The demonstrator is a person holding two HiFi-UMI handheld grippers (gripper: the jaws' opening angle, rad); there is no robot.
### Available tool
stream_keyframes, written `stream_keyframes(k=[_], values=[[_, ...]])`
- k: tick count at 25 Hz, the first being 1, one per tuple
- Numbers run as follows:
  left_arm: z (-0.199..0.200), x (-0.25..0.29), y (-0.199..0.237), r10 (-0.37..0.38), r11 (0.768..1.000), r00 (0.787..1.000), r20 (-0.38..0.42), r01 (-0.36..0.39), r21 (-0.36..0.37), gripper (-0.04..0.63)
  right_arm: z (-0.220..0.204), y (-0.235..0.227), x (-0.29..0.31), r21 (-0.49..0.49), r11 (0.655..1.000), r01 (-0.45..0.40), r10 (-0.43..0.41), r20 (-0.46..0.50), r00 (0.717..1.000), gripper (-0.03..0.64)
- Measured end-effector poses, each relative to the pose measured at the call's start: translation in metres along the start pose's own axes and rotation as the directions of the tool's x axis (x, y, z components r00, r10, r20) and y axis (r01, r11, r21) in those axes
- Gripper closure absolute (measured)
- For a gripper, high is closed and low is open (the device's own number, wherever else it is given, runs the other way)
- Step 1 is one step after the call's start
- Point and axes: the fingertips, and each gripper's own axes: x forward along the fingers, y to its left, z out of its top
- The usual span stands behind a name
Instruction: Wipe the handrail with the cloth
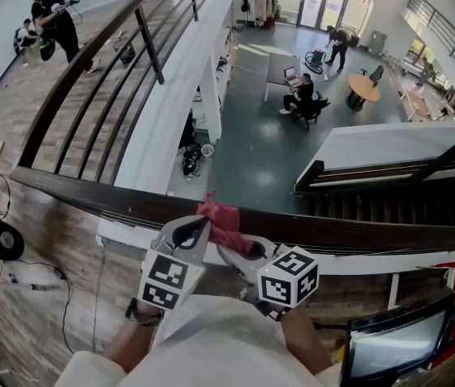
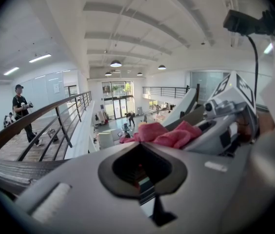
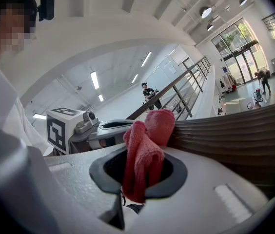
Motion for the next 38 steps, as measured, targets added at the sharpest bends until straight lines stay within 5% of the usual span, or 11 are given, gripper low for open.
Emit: stream_keyframes(k=[16, 38], values=[[0.003, 0.005, -0.011, 0.099, 0.994, 0.995, 0.015, -0.098, -0.052, 0.594, 0.0, -0.006, -0.014, -0.069, 0.997, 0.014, -0.016, -0.03, 0.999, 0.555], [0.005, 0.015, -0.022, -0.036, 0.999, 0.999, 0.026, 0.037, -0.02, 0.592, -0.002, -0.014, -0.018, 0.004, 0.998, 0.061, -0.061, -0.045, 0.997, 0.555]])
